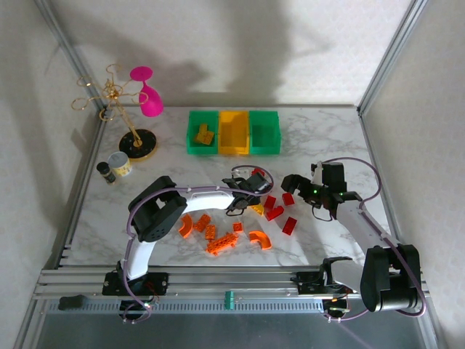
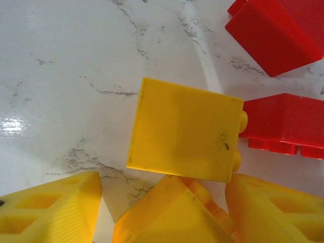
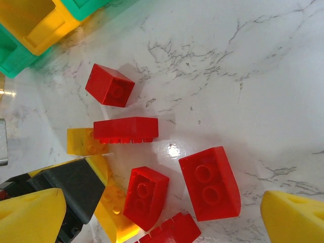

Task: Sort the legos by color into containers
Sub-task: Pick up the lego from the center of the table.

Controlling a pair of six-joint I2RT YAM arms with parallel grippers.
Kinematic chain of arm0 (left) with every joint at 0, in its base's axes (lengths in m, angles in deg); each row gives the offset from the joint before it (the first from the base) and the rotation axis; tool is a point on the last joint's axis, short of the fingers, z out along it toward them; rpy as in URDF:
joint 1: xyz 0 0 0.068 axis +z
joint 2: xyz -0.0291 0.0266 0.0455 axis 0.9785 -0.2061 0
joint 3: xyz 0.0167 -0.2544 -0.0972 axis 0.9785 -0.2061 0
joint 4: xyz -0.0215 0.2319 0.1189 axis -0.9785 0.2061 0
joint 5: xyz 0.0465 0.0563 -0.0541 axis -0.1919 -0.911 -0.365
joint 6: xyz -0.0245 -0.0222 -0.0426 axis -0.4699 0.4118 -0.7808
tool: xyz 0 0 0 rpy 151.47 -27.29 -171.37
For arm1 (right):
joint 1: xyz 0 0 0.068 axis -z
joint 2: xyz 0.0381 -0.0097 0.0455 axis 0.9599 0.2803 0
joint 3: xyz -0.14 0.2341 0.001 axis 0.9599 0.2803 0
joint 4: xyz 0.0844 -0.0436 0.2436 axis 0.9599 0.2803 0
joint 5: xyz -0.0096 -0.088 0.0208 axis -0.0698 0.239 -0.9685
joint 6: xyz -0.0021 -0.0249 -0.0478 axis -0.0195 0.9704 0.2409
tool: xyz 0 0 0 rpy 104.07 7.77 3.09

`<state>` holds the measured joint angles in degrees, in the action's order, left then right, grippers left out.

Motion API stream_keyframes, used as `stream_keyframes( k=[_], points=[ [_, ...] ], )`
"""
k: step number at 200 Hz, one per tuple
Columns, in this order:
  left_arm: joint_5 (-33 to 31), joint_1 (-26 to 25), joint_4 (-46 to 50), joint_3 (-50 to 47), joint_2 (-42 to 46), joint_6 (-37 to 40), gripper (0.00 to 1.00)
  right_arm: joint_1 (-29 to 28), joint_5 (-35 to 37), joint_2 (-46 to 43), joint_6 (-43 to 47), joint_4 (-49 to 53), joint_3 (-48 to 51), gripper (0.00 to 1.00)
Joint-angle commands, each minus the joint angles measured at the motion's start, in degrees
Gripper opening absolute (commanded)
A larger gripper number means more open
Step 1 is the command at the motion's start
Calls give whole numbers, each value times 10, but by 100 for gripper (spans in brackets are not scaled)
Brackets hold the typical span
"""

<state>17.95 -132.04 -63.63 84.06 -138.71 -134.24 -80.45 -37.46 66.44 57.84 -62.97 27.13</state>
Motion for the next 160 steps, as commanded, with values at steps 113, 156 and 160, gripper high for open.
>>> stream_keyframes(
  k=[113,156,160],
  points=[
    [-56,16,19,-57,122,18,50,-32,-28,7,8,-15,-14,99],
    [-103,96,53,-39,174,79,50,-122,-6,45,-36,-72,-39,99],
    [-107,106,50,-36,176,87,50,-131,-3,51,-41,-78,-43,99]
  ],
)
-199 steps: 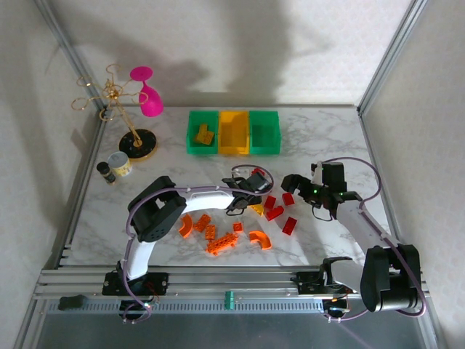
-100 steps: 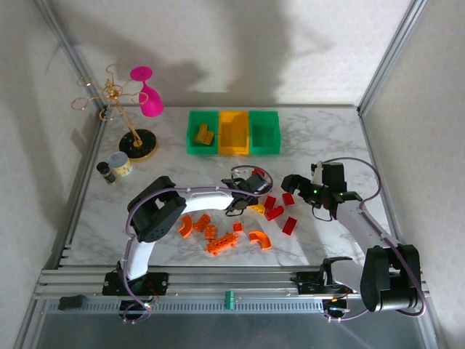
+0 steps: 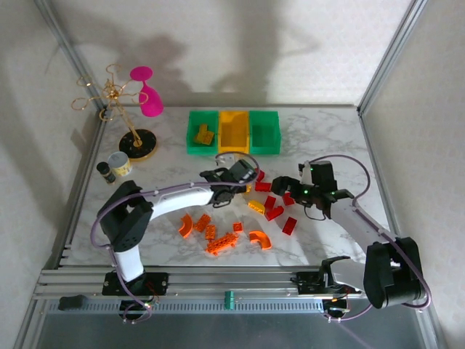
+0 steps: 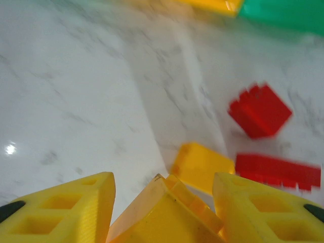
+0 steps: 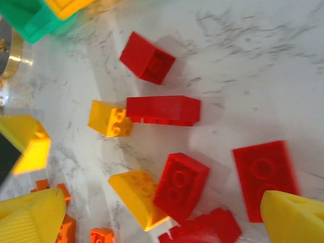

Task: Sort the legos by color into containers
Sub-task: Pick up the lego from the center of the table, then place the lego in the container.

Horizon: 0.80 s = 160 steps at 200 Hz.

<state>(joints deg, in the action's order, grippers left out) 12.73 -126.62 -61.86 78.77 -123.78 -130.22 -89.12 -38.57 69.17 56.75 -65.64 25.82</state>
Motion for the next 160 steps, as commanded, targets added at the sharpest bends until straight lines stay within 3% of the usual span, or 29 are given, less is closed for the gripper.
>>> stream_keyframes(
  k=[1,50,82,122,160],
  points=[
    [-55,52,32,17,27,48,50,-45,8,26,-31,-53,-30,99],
    [-82,172,20,140,-47,134,50,-88,18,99,-72,-100,-88,99],
    [-54,229,-21,230,-129,169,50,-89,24,115,-66,-100,-112,99],
    [-34,252,-2,381,-252,186,51,-89,32,128,-57,-85,-133,99],
    [-39,254,30,467,-303,203,68,-88,41,122,-49,-71,-145,99]
  ],
)
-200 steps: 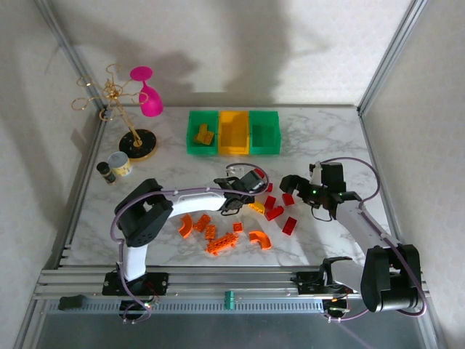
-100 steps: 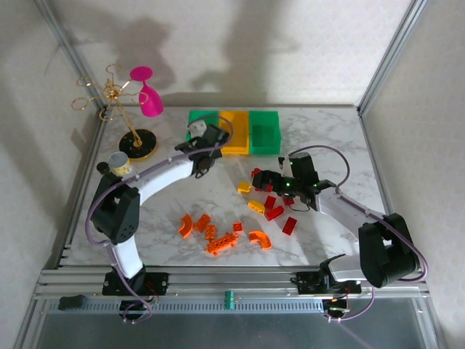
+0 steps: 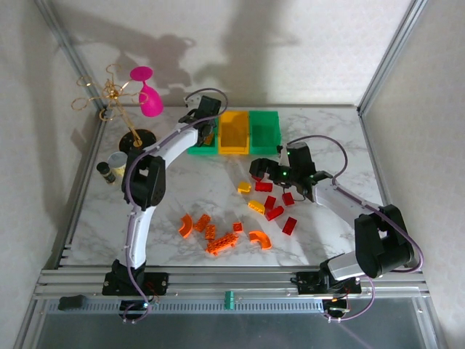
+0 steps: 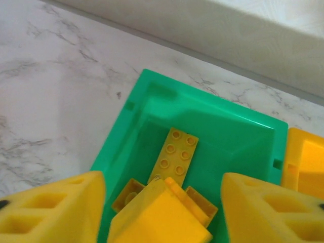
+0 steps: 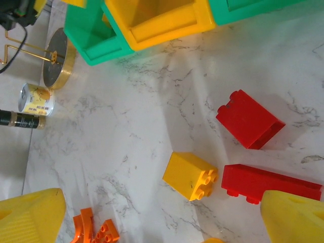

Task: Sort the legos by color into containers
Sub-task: Place the lego in the container, then pick up the lego from the center of the table.

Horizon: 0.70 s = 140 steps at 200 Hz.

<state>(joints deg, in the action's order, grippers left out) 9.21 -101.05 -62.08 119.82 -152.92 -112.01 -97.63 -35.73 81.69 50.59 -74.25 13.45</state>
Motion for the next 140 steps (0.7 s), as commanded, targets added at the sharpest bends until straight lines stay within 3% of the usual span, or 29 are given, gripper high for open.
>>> stream_keyframes(
  k=[1,30,71,140],
  points=[
    [-3,-2,33,57,-12,22,68,-3,13,-3,13,16,-21,99],
    [36,-2,40,35,25,11,69,-3,18,-16,16,24,-17,99],
    [137,-24,-16,-137,158,-22,73,21,31,-54,22,53,13,99],
    [176,-148,-48,-371,325,-71,81,80,36,-127,41,96,90,99]
  ],
)
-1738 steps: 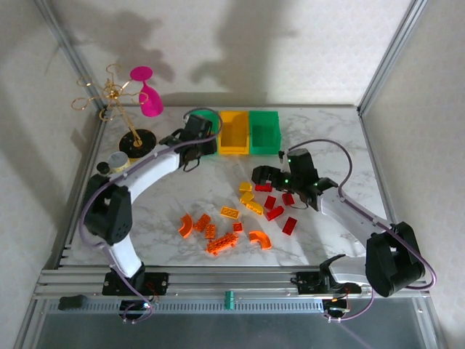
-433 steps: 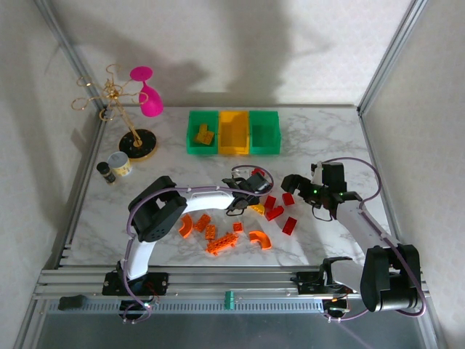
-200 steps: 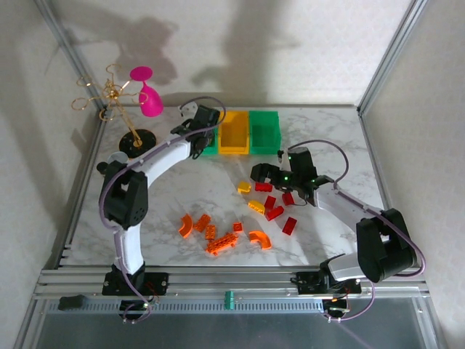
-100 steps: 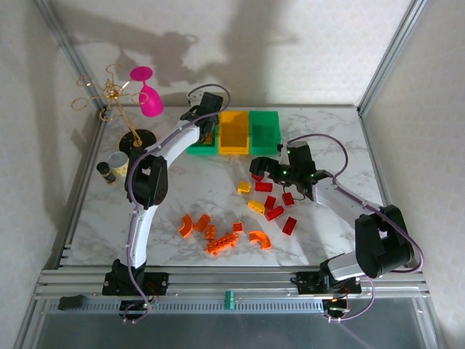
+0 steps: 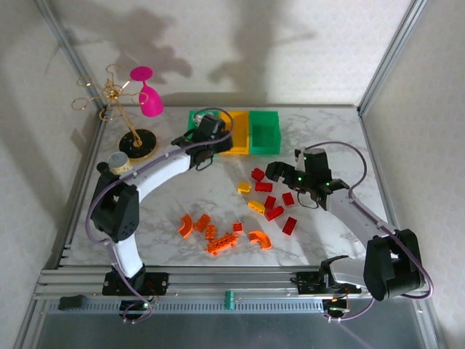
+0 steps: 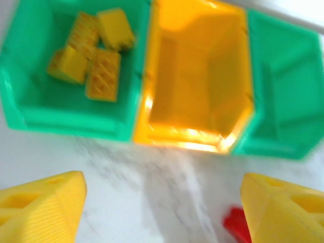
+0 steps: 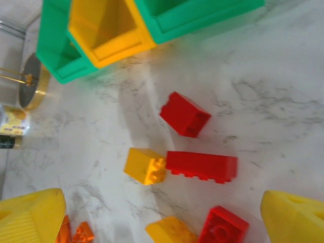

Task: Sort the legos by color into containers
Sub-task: Pick up the lego from the center of the table.

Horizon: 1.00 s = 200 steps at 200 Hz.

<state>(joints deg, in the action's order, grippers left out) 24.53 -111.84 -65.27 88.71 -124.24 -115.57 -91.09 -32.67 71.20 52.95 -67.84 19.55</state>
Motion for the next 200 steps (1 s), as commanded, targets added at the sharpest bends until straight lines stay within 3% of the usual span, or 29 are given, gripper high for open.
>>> stream_keyframes(
  k=[1,39,89,200],
  points=[
    [24,-42,-17,-63,40,-36,81,15,5,-23,18,32,30,99],
    [33,-112,-53,-152,72,-107,83,41,-1,-47,22,24,80,99],
    [-8,-189,-60,-168,49,-174,87,69,-22,-34,31,14,90,99],
    [-41,-246,-14,-90,-83,-207,88,123,-52,-26,49,13,94,99]
  ],
)
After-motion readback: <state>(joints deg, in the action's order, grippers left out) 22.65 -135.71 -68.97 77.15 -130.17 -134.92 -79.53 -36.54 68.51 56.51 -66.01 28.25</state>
